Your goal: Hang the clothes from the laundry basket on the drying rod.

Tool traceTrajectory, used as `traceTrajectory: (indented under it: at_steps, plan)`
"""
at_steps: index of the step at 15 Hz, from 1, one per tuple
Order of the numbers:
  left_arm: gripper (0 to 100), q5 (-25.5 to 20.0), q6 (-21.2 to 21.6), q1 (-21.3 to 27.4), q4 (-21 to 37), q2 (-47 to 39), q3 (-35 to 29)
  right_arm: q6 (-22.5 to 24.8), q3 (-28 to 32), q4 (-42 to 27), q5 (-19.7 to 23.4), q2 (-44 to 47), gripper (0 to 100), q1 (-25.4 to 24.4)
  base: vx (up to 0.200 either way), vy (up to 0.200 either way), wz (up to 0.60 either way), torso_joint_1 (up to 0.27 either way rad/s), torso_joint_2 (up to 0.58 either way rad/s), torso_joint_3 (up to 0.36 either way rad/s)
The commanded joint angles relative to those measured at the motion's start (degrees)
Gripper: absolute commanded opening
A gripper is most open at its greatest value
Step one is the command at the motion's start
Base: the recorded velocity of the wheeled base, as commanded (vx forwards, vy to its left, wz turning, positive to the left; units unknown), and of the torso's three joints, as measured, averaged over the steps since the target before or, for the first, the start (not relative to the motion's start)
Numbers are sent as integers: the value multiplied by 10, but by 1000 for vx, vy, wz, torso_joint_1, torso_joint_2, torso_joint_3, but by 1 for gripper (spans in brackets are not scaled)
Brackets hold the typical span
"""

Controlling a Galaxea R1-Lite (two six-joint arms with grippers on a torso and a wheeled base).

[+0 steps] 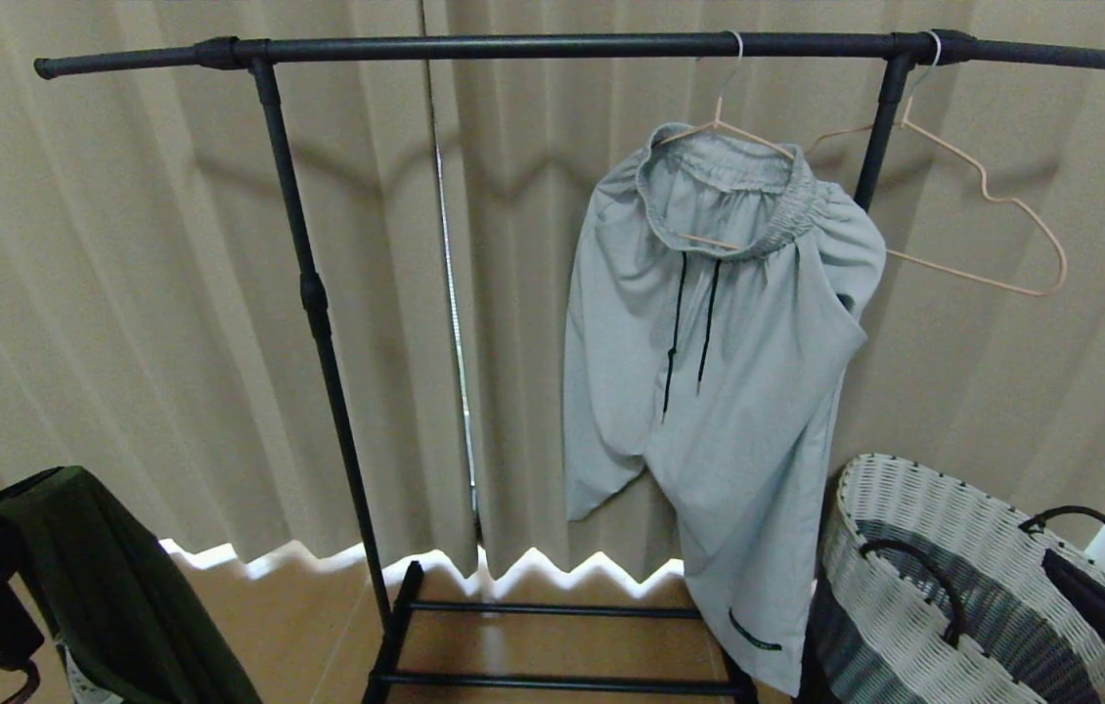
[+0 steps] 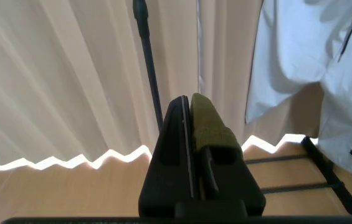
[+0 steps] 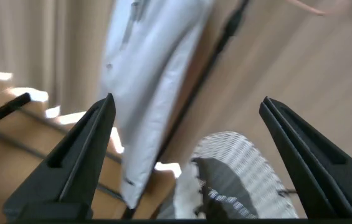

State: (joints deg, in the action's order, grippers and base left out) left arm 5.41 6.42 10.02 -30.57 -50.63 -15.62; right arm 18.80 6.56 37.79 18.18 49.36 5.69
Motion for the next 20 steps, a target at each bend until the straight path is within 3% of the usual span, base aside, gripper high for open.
traceTrajectory:
  at_steps: [1,4,9,15,20]
  plan:
    - [0,-13,1,-3,-2,11,5,-12,43,-3,1,14,100,6,0,0,0,0,0,0]
    - [0,-25,10,-3,-3,13,26,-80,38,3,3,44,100,9,0,0,0,26,-122,-101]
    - [0,-25,67,0,-5,40,34,-82,27,-3,2,53,100,9,0,0,0,96,-410,-310]
    - [0,-31,75,3,-4,67,38,-81,33,2,2,71,100,9,0,0,0,156,-464,-316]
    - [0,-131,69,6,-4,99,39,-82,33,3,2,80,100,9,0,0,0,195,-503,-311]
